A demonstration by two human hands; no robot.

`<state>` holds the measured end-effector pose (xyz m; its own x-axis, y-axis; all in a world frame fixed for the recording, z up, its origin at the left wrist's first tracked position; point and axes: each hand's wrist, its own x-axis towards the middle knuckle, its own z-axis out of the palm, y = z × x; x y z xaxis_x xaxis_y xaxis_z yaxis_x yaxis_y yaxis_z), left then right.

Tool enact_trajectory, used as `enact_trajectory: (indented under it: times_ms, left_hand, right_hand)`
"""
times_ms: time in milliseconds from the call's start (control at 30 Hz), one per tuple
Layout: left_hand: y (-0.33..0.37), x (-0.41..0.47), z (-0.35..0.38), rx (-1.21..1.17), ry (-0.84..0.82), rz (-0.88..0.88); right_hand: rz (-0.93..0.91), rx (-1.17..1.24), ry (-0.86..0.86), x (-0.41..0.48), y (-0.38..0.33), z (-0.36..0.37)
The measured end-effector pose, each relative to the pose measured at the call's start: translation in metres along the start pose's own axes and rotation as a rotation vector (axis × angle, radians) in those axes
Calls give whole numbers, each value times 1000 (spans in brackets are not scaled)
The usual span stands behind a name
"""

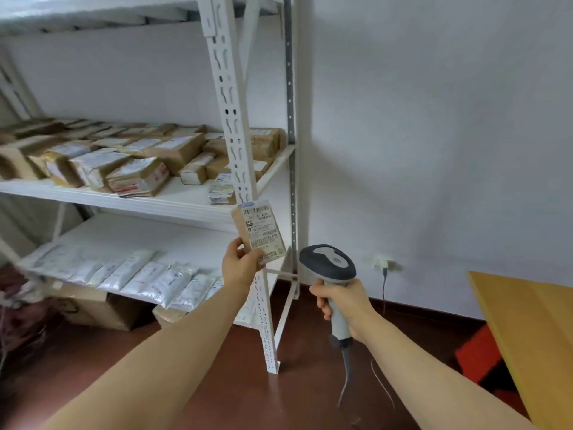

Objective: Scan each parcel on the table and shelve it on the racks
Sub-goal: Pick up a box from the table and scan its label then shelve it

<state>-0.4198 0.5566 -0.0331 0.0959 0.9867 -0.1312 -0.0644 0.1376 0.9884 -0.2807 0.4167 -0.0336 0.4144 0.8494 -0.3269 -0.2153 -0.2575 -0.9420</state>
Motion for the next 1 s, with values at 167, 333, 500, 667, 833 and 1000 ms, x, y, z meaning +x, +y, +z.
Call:
enact_trajectory:
  times_ms: [167,333,500,667,833,1000]
  left_hand:
    - [22,70,-76,84,296,127]
    - [48,160,-105,202,379,156]
    - [64,243,-117,367,351,93]
    - [65,288,-112,374,180,9]
    - [61,294,-108,468,132,17]
    - [41,241,-89,257,331,57]
  right_hand:
    - [-10,-33,-106,33,0,78]
    - [3,-41,-88,80,-8,133]
    - [29,-35,-25,120,-12,169]
    - [79,26,46,138,-11,181]
    - [104,56,90,141,-6,178]
    - [109,105,149,123,1,160]
